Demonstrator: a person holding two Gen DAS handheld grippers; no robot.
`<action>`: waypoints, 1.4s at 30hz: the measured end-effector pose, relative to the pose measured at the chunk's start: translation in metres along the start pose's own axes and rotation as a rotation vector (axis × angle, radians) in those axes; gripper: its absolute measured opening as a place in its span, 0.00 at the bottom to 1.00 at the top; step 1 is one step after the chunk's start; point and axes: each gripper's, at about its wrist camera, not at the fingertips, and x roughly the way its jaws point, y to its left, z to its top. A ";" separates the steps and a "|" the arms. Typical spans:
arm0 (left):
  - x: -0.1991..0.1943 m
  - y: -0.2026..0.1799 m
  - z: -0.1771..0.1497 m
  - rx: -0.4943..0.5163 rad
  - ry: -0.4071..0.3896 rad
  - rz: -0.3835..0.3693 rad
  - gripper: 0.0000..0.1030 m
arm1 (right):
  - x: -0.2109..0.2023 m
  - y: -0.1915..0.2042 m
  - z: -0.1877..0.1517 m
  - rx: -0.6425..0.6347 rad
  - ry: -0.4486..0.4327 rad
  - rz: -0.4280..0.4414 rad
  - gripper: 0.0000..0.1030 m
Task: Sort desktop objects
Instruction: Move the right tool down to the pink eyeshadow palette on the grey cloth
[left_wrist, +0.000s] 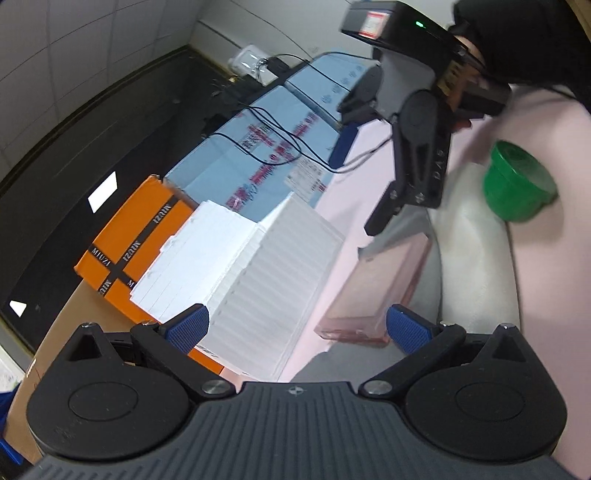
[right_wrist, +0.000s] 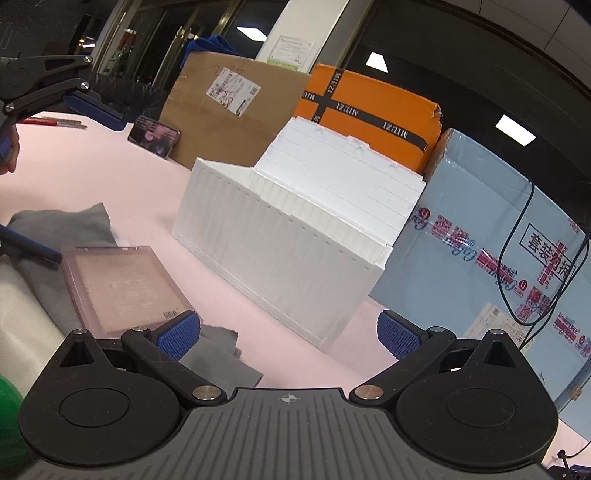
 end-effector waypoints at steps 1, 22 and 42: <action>0.001 -0.002 0.000 0.015 0.004 -0.001 1.00 | 0.001 0.000 -0.001 -0.005 0.006 0.001 1.00; 0.016 0.005 0.007 -0.012 -0.066 0.078 1.00 | 0.001 0.006 -0.008 -0.068 0.046 0.032 1.00; 0.039 0.012 0.014 -0.061 0.056 -0.141 1.00 | 0.002 0.010 -0.005 -0.111 0.039 0.082 1.00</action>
